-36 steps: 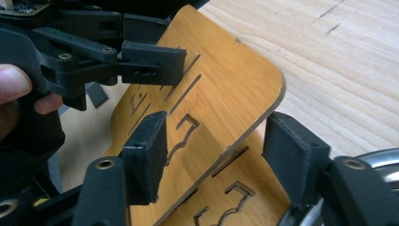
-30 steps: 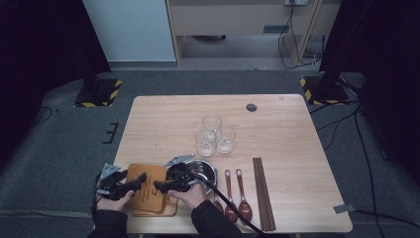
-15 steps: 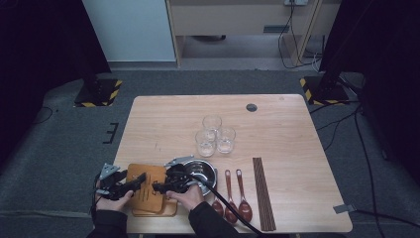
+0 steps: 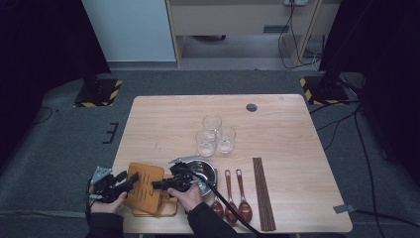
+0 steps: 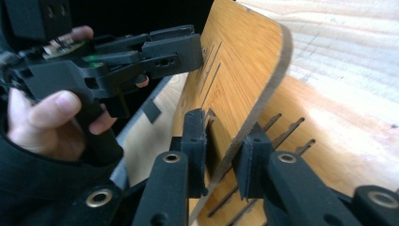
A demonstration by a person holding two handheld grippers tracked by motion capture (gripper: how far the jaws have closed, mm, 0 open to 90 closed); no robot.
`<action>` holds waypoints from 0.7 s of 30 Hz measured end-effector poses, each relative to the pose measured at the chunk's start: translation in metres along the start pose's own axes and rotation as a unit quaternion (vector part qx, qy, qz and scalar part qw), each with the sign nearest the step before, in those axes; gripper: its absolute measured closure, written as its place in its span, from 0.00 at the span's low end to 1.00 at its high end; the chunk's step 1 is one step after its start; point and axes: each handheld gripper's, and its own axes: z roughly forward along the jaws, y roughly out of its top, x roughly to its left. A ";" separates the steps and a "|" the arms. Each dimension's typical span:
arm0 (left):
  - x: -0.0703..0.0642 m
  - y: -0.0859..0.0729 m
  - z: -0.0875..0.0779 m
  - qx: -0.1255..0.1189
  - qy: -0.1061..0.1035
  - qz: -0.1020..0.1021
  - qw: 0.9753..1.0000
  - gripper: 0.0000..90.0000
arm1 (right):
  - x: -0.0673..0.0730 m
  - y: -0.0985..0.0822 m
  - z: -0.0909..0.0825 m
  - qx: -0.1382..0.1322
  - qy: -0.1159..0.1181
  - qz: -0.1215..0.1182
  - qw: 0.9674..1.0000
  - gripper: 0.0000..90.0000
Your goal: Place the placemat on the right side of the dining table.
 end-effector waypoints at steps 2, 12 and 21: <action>-0.001 0.001 -0.001 -0.004 0.000 0.002 1.000 0.46 | 0.000 -0.001 0.000 -0.003 0.011 0.012 1.000 0.89; 0.000 0.003 -0.007 -0.036 0.000 -0.009 0.999 0.39 | -0.001 0.000 0.000 -0.011 0.049 0.052 0.997 0.96; -0.001 0.004 -0.008 -0.049 0.001 -0.011 0.999 0.31 | 0.005 0.001 -0.002 -0.018 0.042 0.043 0.998 0.97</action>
